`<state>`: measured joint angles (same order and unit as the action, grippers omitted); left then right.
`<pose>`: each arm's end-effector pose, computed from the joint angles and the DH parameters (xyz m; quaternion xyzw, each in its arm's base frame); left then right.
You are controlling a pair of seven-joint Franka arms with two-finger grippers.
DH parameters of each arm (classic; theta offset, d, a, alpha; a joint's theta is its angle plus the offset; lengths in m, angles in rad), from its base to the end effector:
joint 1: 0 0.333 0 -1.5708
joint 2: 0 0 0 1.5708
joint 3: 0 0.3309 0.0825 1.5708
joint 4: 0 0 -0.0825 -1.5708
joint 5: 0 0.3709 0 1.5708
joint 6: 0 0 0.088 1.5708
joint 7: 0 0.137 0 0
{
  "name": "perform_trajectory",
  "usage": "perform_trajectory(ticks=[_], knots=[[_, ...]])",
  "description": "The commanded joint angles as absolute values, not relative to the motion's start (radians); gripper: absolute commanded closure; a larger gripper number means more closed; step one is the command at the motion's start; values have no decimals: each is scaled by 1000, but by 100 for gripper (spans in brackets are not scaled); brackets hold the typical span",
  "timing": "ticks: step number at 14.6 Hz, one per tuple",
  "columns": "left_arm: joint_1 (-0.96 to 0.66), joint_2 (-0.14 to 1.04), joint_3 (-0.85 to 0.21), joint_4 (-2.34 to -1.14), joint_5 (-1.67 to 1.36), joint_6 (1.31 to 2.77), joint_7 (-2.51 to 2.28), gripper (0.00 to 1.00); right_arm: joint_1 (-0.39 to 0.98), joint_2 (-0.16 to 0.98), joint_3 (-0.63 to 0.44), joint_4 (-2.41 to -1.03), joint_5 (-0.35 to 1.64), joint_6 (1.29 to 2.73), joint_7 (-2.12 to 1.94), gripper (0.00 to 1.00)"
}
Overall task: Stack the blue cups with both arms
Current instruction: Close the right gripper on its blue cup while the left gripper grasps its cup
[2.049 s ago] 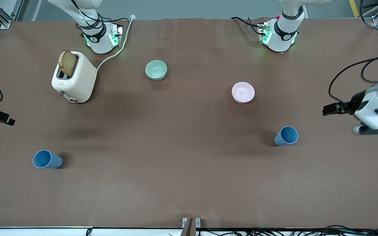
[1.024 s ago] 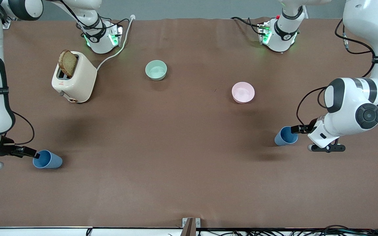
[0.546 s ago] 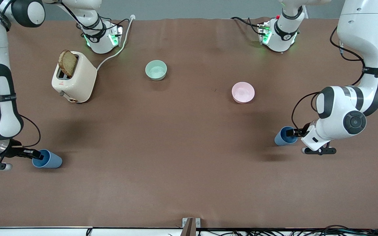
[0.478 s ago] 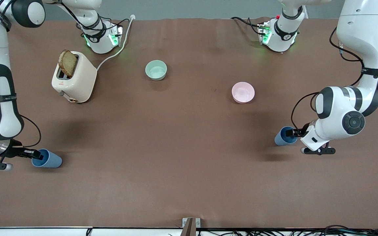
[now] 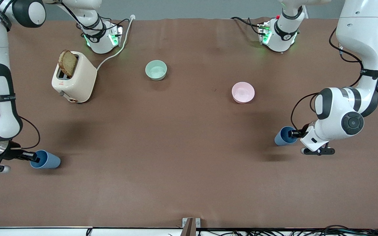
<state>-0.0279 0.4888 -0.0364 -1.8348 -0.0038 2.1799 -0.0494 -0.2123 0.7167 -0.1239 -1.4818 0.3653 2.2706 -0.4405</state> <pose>0.6216 -0.0391 0.2450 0.9974 -0.0047 -0.0721 0.0061 0.6974 -0.2092 0.2512 -0.9928 0.0434 -0.0766 0.0809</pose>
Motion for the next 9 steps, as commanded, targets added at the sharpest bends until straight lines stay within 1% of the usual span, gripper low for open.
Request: perform_trajectory(ticks=[1,4,6,8,9], knots=[[-21,480,-40,-1833,14,2184,-38,100,-212,654,-126,-1438,318,2160,-431,94],[-25,471,-40,-1832,14,2184,-38,100,-198,533,-97,-1413,120,2071,-290,96],[-28,442,-41,-1813,14,2181,-40,100,-202,448,-45,-1414,57,1973,-221,98],[-34,426,-46,-1746,15,2174,-38,100,-201,366,-35,-1416,55,1869,-198,98],[-40,428,-64,-1691,14,2131,-40,100,-199,327,-28,-1417,55,1821,-189,98]])
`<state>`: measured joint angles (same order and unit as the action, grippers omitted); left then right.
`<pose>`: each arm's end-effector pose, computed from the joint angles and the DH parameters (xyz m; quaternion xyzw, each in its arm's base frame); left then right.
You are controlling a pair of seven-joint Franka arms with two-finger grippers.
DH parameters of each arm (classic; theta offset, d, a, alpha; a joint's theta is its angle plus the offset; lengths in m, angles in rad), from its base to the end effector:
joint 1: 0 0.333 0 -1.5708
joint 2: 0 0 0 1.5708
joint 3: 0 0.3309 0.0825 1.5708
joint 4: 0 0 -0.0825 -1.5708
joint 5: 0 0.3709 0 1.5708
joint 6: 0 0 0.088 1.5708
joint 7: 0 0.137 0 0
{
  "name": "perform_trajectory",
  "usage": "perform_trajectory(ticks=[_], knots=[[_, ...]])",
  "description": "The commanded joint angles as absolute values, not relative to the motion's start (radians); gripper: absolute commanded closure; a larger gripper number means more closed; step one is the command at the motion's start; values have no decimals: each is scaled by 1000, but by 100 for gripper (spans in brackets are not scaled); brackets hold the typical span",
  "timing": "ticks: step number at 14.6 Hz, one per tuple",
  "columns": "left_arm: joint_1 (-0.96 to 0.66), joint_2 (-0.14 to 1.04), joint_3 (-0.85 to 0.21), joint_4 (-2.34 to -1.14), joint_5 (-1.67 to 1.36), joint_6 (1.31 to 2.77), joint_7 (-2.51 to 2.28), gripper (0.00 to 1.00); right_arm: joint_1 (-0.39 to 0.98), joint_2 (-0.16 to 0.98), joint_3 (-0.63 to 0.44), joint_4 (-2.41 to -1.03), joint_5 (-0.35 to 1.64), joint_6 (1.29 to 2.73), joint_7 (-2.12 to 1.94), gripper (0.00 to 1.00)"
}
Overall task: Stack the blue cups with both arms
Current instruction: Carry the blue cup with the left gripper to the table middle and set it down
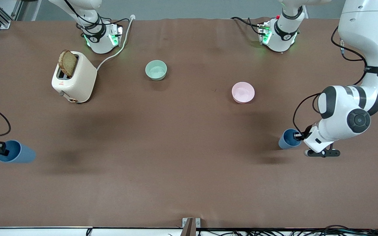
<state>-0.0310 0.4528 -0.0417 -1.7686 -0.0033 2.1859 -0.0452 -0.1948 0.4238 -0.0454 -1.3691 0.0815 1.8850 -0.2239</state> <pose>0.6456 -0.0452 0.2957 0.9997 -0.0108 -0.0182 0.0094 0.6749 -0.1511 0.4716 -0.9983 0.0165 -0.0519 0.0186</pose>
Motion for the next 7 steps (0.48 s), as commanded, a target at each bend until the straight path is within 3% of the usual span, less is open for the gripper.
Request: perform_trajectory(ticks=[1,4,7], knots=[[-43,431,-84,-1634,14,2091,-40,100,-199,295,-12,-1419,55,1783,-181,98],[-67,481,-174,-1450,2,1955,-41,100,-196,198,0,-1431,55,1678,-170,99],[-179,576,-258,-1381,5,1881,-51,100,-184,94,5,-1501,54,1634,-167,99]])
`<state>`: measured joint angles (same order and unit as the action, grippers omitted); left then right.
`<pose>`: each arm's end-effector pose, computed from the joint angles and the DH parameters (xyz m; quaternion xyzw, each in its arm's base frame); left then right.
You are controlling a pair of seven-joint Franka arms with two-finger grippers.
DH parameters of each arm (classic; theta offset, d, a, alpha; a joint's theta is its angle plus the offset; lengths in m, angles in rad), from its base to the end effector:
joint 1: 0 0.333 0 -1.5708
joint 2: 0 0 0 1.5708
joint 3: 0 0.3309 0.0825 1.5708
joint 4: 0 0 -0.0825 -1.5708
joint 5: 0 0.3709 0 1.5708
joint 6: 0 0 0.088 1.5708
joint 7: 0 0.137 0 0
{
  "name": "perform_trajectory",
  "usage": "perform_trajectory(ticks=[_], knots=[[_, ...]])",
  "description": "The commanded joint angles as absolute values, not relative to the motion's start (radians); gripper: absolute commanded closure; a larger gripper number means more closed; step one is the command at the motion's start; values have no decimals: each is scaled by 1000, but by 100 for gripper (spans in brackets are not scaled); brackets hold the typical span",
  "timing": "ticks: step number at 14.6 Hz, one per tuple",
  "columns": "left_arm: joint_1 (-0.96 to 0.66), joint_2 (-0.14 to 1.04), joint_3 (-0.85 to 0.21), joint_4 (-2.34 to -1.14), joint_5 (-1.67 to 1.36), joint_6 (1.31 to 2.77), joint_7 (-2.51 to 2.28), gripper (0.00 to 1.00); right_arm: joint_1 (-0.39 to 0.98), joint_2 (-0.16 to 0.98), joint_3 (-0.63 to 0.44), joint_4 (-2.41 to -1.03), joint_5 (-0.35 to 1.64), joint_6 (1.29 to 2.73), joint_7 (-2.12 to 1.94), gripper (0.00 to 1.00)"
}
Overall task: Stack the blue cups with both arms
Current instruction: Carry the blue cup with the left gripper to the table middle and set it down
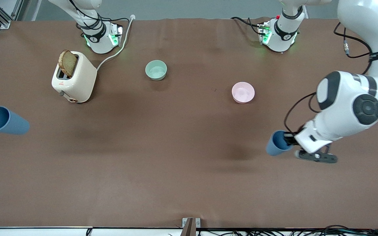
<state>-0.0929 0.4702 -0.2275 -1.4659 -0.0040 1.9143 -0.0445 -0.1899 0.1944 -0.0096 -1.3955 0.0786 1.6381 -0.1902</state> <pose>0.6558 -0.1932 0.4031 0.9907 -0.1251 -0.0146 0.0513 0.6018 -0.1106 0.5849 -0.9990 0.0062 -0.0310 0.0329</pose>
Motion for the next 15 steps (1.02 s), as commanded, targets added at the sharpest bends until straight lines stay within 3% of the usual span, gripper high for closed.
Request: perform_trajectory(ticks=[1,4,15], knots=[[-242,601,-256,-1375,6,1884,-51,100,-183,60,8,-1535,54,1629,-161,99],[-372,655,-250,-1327,9,1885,-54,100,-175,-11,41,-1617,45,1632,-150,100],[-561,791,-245,-1313,32,2088,-54,97,-147,-15,60,-1626,18,1626,-78,100]])
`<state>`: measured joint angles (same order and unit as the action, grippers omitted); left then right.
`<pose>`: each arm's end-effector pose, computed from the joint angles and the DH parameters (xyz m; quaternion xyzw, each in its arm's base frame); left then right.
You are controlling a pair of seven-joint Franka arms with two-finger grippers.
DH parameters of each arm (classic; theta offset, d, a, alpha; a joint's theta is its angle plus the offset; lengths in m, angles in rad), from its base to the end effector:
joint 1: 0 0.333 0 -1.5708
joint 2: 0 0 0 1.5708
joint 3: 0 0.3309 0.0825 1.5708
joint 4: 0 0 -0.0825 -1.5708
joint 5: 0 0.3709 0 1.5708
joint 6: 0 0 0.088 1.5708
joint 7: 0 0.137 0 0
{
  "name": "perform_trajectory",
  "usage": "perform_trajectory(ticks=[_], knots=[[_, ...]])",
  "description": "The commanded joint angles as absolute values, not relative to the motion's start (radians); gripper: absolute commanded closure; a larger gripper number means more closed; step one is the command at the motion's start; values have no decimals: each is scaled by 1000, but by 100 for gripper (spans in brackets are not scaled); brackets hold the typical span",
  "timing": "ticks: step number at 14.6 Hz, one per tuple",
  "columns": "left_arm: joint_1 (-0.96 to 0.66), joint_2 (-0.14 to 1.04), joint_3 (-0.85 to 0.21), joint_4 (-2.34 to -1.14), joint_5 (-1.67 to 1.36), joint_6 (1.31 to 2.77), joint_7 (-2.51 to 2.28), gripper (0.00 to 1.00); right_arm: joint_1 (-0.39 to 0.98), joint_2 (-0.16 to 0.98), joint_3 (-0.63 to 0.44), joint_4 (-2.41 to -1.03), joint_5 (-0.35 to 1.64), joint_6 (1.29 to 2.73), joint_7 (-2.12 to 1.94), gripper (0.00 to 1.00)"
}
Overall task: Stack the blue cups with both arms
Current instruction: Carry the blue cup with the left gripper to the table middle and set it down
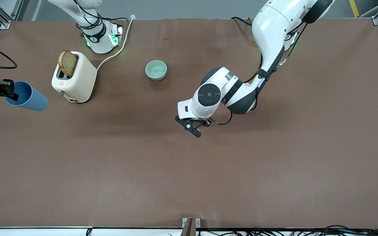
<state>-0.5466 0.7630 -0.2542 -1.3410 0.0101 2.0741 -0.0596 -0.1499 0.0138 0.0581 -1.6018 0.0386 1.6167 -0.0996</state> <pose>0.5396 -0.4987 0.2709 0.9397 -0.3317 -0.0380 0.0739 0.5476 -0.0455 0.5917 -0.9998 -0.0030 -0.0024 0.0195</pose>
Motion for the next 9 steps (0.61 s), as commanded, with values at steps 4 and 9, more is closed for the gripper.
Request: perform_trajectory(ticks=[4,9], knots=[[-592,828,-238,-1315,34,2128,-84,91,-147,-14,58,-1626,18,1631,-78,100],[-598,772,-238,-1315,44,2115,-84,0,-147,-12,55,-1618,18,1643,-78,100]])
